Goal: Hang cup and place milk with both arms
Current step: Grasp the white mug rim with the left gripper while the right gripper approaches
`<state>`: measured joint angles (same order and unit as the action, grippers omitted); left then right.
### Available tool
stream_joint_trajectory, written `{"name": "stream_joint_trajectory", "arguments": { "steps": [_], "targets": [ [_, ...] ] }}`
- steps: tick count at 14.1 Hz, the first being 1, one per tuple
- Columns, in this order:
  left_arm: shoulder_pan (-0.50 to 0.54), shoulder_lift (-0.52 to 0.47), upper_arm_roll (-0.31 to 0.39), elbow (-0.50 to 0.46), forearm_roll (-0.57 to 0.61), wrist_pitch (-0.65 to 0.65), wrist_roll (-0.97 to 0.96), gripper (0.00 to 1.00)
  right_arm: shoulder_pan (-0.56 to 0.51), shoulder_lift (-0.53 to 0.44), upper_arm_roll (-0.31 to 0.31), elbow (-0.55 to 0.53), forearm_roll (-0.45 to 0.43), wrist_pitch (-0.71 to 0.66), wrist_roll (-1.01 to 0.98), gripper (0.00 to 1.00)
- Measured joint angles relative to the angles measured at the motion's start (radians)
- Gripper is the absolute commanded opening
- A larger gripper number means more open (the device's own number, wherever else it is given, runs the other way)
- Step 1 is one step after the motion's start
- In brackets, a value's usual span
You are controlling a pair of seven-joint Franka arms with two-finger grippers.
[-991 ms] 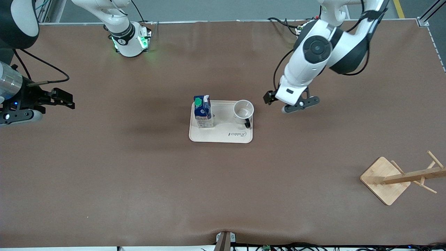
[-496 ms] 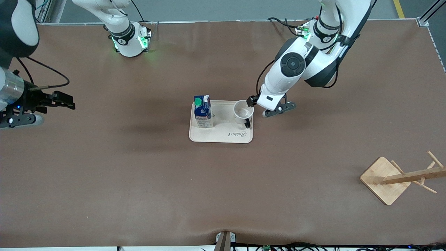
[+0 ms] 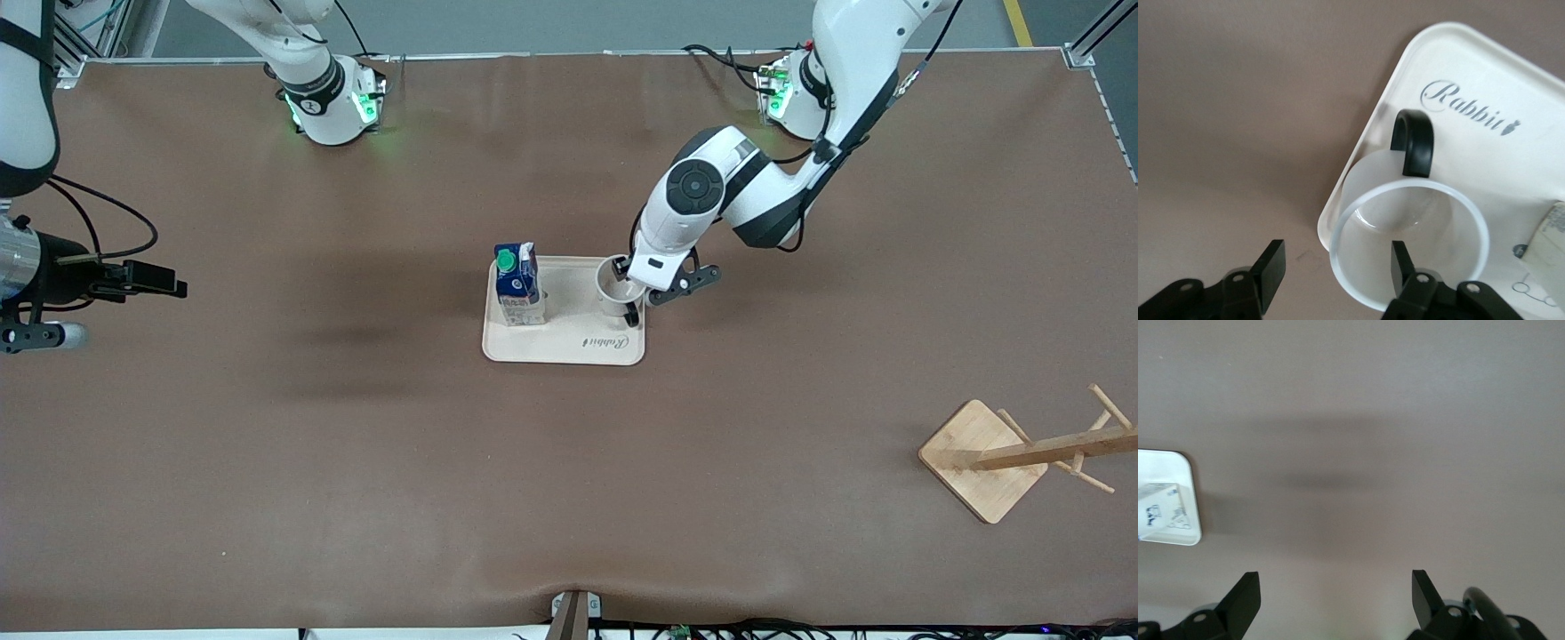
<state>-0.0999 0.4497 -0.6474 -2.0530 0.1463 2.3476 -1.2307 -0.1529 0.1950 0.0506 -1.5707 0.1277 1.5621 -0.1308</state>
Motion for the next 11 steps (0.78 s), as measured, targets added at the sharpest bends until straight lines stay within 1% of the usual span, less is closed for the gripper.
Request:
{"name": "stream_joint_trajectory", "arguments": {
  "steps": [3, 5, 7, 8, 11],
  "targets": [
    [-0.01, 0.032, 0.0, 0.0, 0.028, 0.003, -0.01, 0.54, 0.015, 0.0, 0.012, 0.0, 0.025, -0.003, 0.0, 1.0],
    [-0.011, 0.047, 0.0, 0.002, 0.043, 0.01, -0.029, 0.34, 0.054, 0.0, 0.019, 0.002, 0.029, -0.003, -0.001, 1.0],
    [-0.011, 0.053, 0.001, 0.004, 0.045, 0.014, -0.032, 0.04, 0.126, 0.0, 0.022, 0.007, 0.029, -0.001, 0.002, 1.0],
    [-0.011, 0.053, 0.001, 0.004, 0.045, 0.014, -0.033, 0.0, 0.156, 0.0, 0.022, 0.009, 0.029, 0.001, 0.009, 1.0],
    [-0.011, 0.053, 0.001, 0.011, 0.045, 0.016, -0.057, 0.0, 0.192, 0.0, 0.023, 0.009, 0.029, 0.006, 0.026, 1.0]
  ]
}}
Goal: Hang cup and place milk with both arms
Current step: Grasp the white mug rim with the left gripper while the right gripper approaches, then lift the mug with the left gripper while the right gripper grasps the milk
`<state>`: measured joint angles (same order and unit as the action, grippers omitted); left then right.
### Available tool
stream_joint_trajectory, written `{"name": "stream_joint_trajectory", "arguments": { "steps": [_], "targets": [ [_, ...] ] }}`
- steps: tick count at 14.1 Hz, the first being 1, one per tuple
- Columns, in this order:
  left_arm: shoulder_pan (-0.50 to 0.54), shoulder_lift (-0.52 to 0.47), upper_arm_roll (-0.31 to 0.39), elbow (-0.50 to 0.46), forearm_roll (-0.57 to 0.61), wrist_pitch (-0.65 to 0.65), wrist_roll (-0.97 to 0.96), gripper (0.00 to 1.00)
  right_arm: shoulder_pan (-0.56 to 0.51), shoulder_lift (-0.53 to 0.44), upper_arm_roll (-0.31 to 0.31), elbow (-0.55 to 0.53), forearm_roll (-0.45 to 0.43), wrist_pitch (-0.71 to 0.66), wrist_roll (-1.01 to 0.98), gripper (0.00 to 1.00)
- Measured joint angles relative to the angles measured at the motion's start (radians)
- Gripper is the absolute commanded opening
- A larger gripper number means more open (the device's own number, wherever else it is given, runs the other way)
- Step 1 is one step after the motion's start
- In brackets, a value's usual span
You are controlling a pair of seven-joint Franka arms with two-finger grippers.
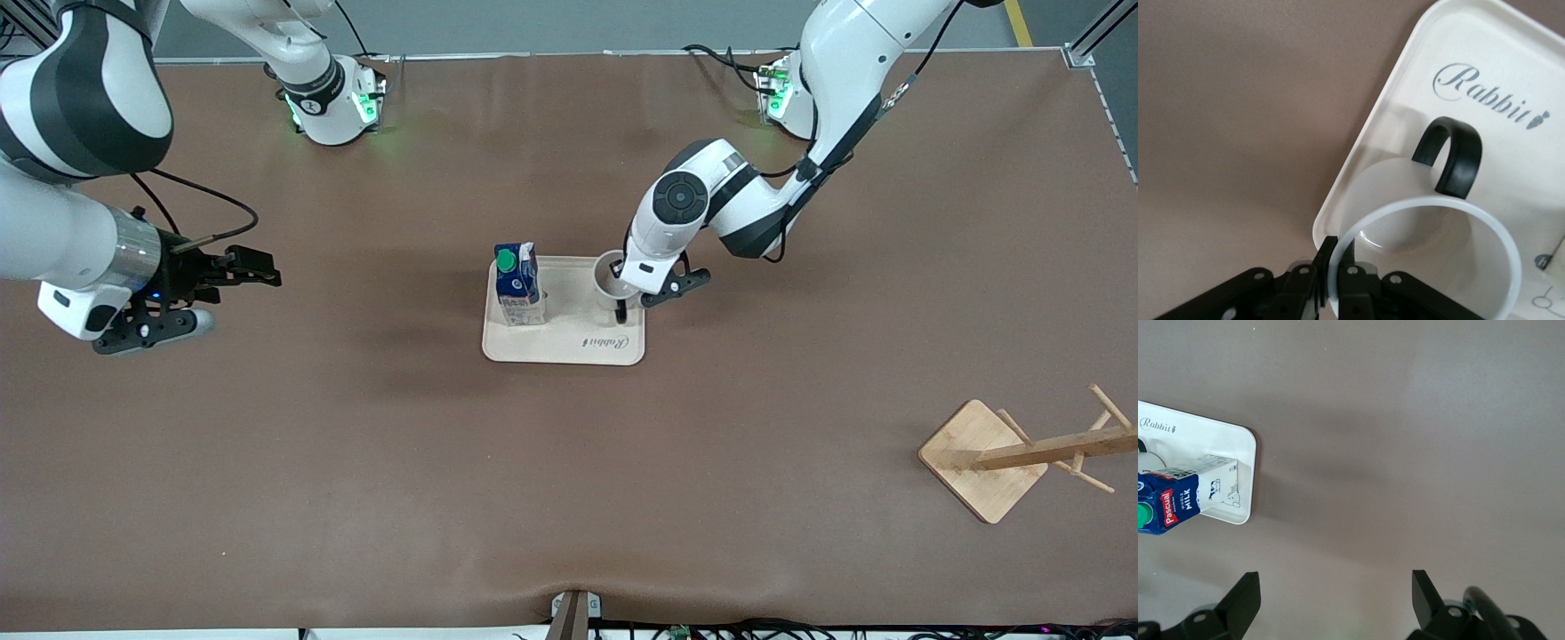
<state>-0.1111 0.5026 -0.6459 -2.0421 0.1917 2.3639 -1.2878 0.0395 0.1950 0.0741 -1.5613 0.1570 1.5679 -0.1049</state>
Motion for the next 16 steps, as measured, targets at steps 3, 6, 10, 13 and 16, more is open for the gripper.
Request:
{"name": "stream_joint_trajectory", "arguments": {
  "steps": [3, 6, 10, 13, 16],
  "targets": [
    [0.0, -0.002, 0.0, 0.027, 0.002, -0.001, -0.014, 0.0, 0.011, 0.002, 0.0, -0.002, 0.002, 0.01, 0.004, 1.0],
    [0.009, -0.037, 0.0, 0.059, 0.004, -0.035, -0.014, 0.0, 0.057, 0.017, 0.001, -0.01, 0.043, 0.013, 0.033, 1.0],
    [0.051, -0.159, 0.002, 0.103, 0.01, -0.155, 0.009, 0.0, 0.22, 0.031, 0.004, -0.049, 0.054, 0.088, 0.247, 1.0],
    [0.122, -0.275, 0.003, 0.107, 0.011, -0.241, 0.131, 0.0, 0.282, 0.039, 0.005, -0.085, 0.056, 0.136, 0.272, 1.0],
    [0.199, -0.361, 0.006, 0.116, 0.011, -0.35, 0.313, 0.0, 0.363, 0.066, 0.005, -0.114, 0.058, 0.232, 0.372, 1.0]
  ]
}}
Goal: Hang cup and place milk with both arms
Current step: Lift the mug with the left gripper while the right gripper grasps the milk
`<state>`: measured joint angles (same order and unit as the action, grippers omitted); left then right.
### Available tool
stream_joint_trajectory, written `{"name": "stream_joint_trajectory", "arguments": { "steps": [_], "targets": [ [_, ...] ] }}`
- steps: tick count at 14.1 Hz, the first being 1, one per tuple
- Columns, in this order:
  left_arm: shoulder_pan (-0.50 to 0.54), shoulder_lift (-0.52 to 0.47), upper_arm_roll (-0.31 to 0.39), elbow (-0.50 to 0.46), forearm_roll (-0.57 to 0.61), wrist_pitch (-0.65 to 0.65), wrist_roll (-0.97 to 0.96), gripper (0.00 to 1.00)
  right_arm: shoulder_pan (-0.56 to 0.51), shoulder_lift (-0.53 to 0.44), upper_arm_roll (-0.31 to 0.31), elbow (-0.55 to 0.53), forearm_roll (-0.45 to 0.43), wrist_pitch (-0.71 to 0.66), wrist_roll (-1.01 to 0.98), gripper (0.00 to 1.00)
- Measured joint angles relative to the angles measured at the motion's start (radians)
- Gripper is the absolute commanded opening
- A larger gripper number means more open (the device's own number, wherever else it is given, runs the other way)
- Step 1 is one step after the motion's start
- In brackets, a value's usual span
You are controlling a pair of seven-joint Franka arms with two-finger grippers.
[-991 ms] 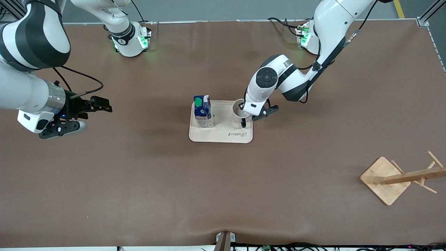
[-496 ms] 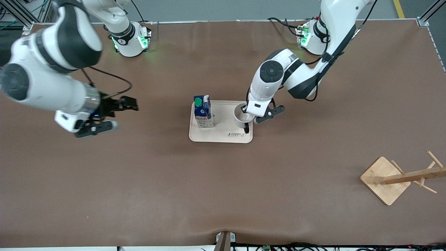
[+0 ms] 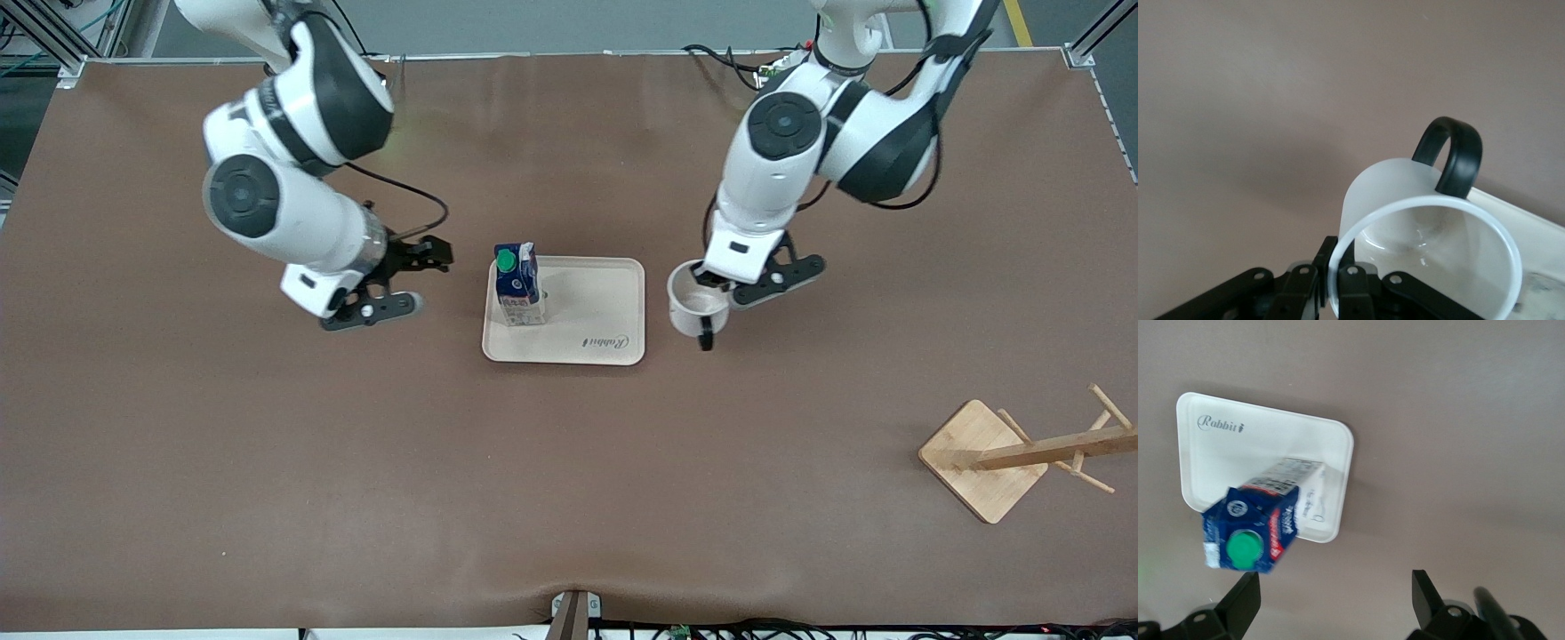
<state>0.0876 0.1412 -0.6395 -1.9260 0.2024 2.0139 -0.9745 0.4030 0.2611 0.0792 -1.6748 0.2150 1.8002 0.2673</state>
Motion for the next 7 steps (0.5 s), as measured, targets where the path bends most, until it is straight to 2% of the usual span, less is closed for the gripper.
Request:
{"name": "stream_joint_trajectory", "arguments": {
  "steps": [3, 7],
  "targets": [
    [0.08, -0.031, 0.002, 0.059, 0.0, -0.13, 0.187, 0.0, 0.086, 0.038, 0.0, -0.001, 0.0, 0.053, 0.101, 1.0],
    [0.175, -0.032, 0.004, 0.131, 0.0, -0.219, 0.383, 0.0, 0.16, 0.089, 0.0, -0.001, 0.0, 0.125, 0.213, 1.0]
  ]
}}
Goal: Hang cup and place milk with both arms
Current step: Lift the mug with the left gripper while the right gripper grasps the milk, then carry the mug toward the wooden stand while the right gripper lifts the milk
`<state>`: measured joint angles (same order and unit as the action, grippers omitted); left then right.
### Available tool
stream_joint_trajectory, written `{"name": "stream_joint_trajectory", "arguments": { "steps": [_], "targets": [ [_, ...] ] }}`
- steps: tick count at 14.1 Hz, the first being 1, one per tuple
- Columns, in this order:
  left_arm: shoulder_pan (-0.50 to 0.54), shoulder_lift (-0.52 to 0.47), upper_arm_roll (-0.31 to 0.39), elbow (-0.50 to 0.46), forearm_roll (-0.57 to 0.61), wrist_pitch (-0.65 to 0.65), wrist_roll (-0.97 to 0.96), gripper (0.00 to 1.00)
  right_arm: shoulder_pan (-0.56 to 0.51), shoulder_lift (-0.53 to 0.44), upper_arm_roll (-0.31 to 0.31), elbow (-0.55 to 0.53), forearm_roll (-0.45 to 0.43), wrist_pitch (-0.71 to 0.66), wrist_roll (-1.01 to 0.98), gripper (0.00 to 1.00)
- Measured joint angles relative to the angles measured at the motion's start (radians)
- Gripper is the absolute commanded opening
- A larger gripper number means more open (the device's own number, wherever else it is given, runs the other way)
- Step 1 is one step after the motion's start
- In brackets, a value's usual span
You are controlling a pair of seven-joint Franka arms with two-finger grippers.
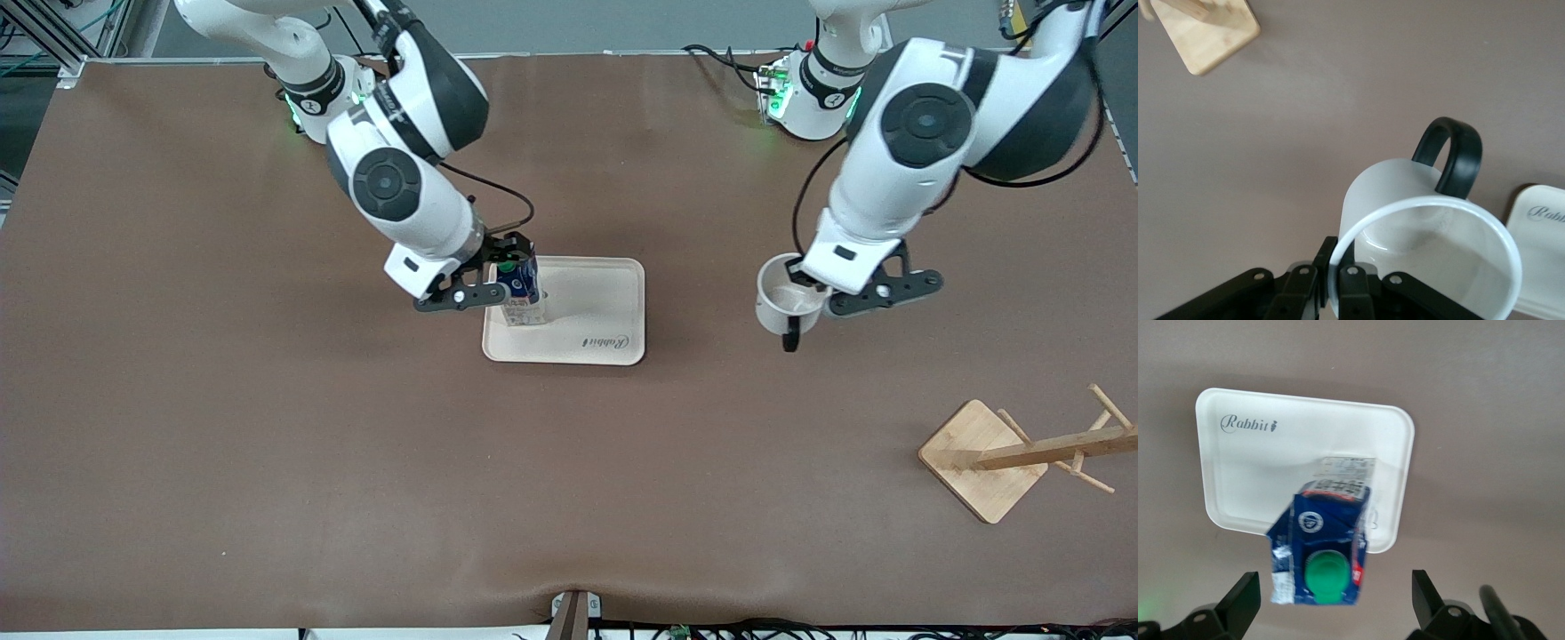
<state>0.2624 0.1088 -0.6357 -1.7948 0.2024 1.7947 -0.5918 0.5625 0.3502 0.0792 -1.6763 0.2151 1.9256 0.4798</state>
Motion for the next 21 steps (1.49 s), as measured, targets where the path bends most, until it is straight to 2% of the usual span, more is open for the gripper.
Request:
{"name": "stream_joint_trajectory", "arguments": {
  "steps": [7, 13, 14, 15, 16, 17, 21],
  "targets": [
    [0.1, -0.005, 0.001, 0.059, 0.0, -0.087, 0.216, 0.0, 0.027, 0.036, -0.001, 0.0, 0.0, 0.024, 0.03, 1.0],
    [0.263, -0.015, 0.003, 0.109, -0.018, -0.11, 0.521, 0.0, 0.051, 0.065, -0.002, -0.003, -0.033, 0.028, 0.046, 1.0],
    [0.279, -0.015, 0.003, 0.114, -0.02, -0.11, 0.555, 0.0, 0.052, 0.068, -0.002, -0.003, -0.036, 0.03, 0.055, 0.97],
    [0.294, -0.015, 0.003, 0.12, -0.02, -0.11, 0.587, 0.0, 0.057, 0.071, -0.002, -0.003, -0.039, 0.037, 0.068, 0.67],
    [0.311, -0.015, 0.003, 0.125, -0.02, -0.11, 0.621, 0.0, 0.065, 0.075, -0.002, -0.004, -0.04, 0.047, 0.08, 0.14],
    [0.328, -0.015, 0.003, 0.13, -0.02, -0.11, 0.654, 0.0, 0.073, 0.081, -0.002, -0.005, -0.042, 0.053, 0.088, 0.0],
    [0.418, -0.014, 0.005, 0.144, -0.032, -0.11, 0.779, 0.0, 0.081, 0.088, -0.007, -0.005, -0.044, 0.058, 0.1, 0.0]
  ]
}}
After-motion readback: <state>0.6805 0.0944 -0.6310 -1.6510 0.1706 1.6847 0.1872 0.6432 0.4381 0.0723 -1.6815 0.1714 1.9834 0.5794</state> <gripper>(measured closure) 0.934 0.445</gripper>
